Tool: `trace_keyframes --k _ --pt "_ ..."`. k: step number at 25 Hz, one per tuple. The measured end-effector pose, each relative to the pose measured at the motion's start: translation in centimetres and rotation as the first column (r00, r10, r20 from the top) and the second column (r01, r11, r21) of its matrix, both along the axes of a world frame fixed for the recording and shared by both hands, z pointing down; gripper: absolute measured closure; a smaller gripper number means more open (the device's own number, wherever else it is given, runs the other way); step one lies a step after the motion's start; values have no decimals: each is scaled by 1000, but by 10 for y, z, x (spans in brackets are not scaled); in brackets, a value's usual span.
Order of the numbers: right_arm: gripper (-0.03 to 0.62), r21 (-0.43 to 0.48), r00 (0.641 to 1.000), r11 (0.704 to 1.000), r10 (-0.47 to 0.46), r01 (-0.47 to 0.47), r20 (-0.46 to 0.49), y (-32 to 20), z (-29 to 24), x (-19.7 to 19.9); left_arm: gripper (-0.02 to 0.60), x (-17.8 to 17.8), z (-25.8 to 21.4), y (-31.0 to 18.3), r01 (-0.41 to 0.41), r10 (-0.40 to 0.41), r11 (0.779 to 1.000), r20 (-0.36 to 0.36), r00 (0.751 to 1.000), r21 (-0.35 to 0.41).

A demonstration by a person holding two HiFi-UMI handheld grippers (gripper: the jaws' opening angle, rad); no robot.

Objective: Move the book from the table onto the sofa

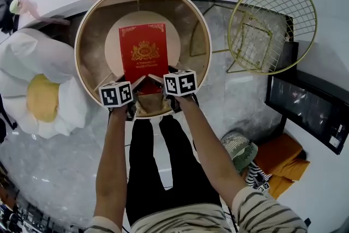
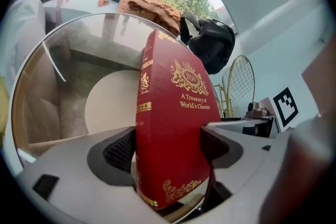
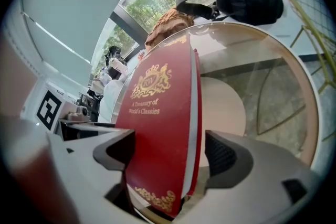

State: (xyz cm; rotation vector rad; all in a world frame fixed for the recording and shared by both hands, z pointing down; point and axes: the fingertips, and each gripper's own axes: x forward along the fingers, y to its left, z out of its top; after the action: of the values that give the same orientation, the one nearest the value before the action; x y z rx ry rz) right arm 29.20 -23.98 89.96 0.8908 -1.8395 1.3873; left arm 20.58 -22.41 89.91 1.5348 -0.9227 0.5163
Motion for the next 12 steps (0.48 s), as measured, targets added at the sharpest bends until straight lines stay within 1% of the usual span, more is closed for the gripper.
trace_keyframes --k 12 --pt "198 1 1000 1000 5 -5 0 -3 -1 -1 219 4 1 -1 -8 8 1000 -2 1000 -18"
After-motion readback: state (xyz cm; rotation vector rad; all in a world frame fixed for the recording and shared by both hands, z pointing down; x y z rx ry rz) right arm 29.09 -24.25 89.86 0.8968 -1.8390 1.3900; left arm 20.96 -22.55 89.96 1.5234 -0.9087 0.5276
